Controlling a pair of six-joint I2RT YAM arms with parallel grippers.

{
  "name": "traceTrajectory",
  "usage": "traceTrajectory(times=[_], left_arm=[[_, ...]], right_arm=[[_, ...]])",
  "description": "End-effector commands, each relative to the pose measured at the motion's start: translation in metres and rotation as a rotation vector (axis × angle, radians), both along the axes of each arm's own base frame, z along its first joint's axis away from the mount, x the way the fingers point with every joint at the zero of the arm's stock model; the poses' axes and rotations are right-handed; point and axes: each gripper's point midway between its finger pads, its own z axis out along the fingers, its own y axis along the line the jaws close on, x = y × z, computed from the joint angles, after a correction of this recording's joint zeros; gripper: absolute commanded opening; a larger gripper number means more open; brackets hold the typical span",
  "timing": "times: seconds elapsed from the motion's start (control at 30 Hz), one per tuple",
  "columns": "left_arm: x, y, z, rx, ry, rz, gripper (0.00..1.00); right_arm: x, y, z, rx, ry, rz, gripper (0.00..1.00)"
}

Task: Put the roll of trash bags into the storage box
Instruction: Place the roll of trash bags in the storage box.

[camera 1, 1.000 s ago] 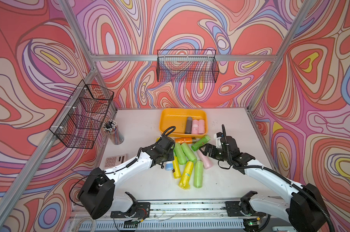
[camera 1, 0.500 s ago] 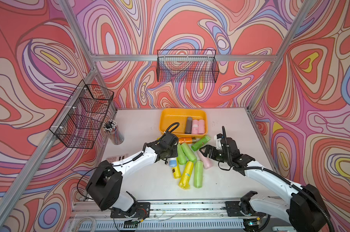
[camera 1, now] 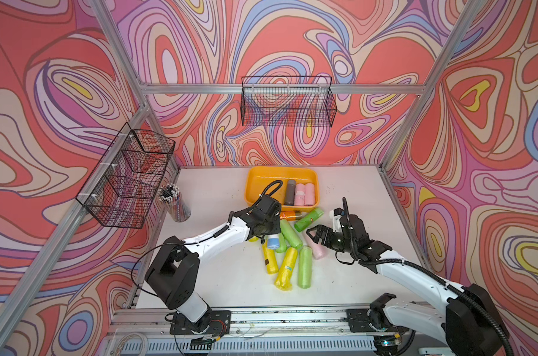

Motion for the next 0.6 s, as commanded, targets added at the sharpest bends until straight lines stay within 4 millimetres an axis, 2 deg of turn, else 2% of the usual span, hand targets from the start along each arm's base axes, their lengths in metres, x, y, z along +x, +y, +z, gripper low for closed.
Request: traceTrajectory(times=[0.0, 0.57], left_arm=[[0.011, -0.009, 0.01, -0.002, -0.022, -0.012, 0.0], [0.069, -0.048, 0.025, 0.062, -0.09, -0.068, 0.0]], right_arm=[[0.002, 0.004, 0.011, 0.06, -0.034, -0.002, 0.96], [0.019, 0.001, 0.028, 0.013, -0.125, -0.021, 0.96]])
